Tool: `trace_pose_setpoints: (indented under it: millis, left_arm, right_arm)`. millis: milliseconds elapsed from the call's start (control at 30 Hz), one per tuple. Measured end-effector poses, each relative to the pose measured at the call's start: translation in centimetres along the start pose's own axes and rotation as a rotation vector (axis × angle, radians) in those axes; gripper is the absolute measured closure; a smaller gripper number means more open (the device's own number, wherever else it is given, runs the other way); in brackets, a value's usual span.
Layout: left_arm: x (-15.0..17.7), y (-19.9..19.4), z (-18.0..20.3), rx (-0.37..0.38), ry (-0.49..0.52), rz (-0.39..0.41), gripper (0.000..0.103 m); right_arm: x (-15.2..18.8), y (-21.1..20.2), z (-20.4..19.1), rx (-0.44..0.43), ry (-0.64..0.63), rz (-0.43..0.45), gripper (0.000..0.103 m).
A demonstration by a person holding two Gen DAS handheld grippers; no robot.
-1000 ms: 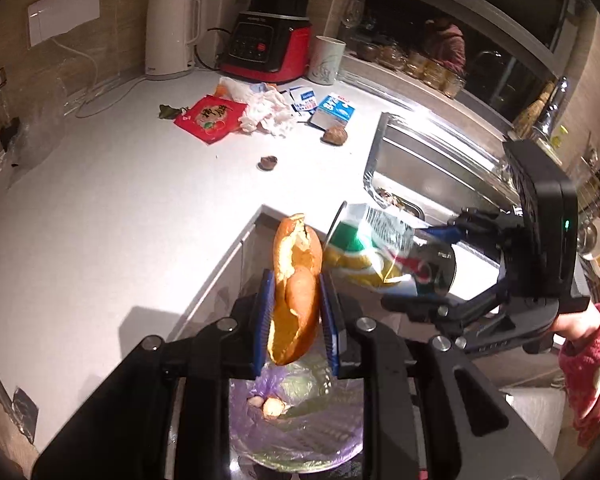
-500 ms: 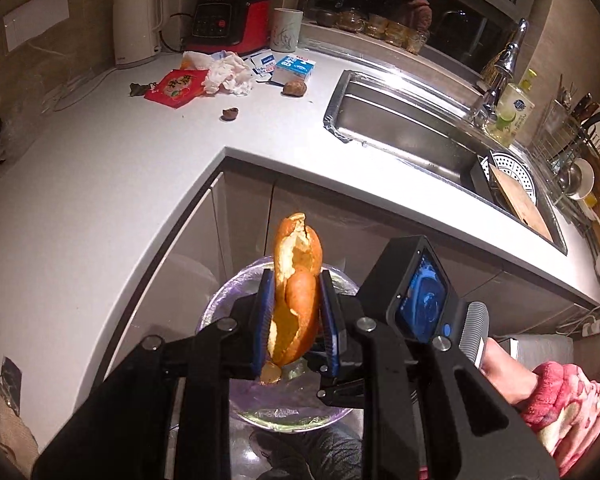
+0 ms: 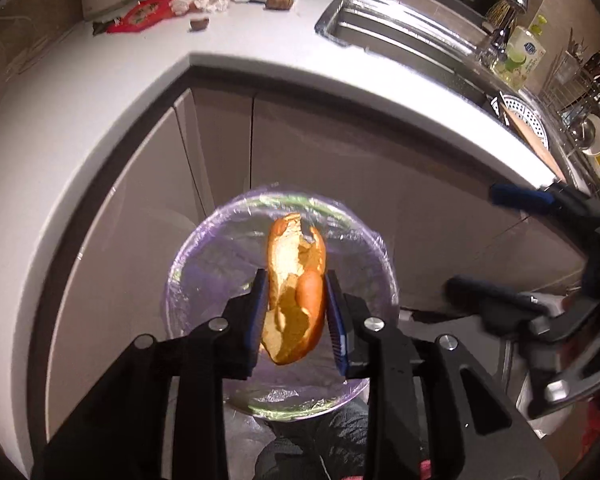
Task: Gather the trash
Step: 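Drop the soda can into the bin with the right gripper while the left drops the peel, then grasp the small brown nut shell with the left gripper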
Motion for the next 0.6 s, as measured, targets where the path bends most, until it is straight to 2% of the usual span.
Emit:
trace_pose_setpoints:
  millis: [133,200,267,333,400,500,600]
  left_arm:
    - [1.4,2.4,-0.3,-0.039,0.019,-0.042,0.026]
    - [1.5,2.5,0.1,-0.045,0.041,-0.040,0.024]
    - [1.2,2.2,0.4,-0.040,0.054,-0.041,0.017]
    - [0.3,1.6,0.6,-0.033,0.058,-0.027,0.012]
    - [-0.8,0.7,0.7,-0.020,0.064,-0.012,0.010]
    - [-3.4,-1.0,0.4,0.014,0.034,0.031,0.010]
    - [-7.9,-3.3,-0.9,0.018,0.006,0.121,0.009]
  right_arm:
    - [-0.6,-1.2,2.1,0.031,0.045,0.028,0.002]
    - [-0.9,-1.8,3.1,0.036,0.072,0.038,0.002]
    - [-1.4,-2.0,3.8,0.030,0.106,0.038,0.002]
    - [-2.0,-2.2,4.5,0.027,0.131,0.049,0.002]
    - [-3.0,-2.5,5.0,0.030,0.146,0.067,0.002]
    - [-5.0,-2.9,5.7,0.020,0.155,0.100,0.002]
    - [-7.9,-2.7,6.3,0.006,0.136,0.135,0.002]
Point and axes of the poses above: each gripper's, at about its wrist camera, not at the fingertips, and y roughly the way its jaws point, z to its right, x to its underside, the point moved 5 cm from there along y, roughly the way its jaws point, and after that the axes turned 14 degrees about x, right-handed, at the moved point
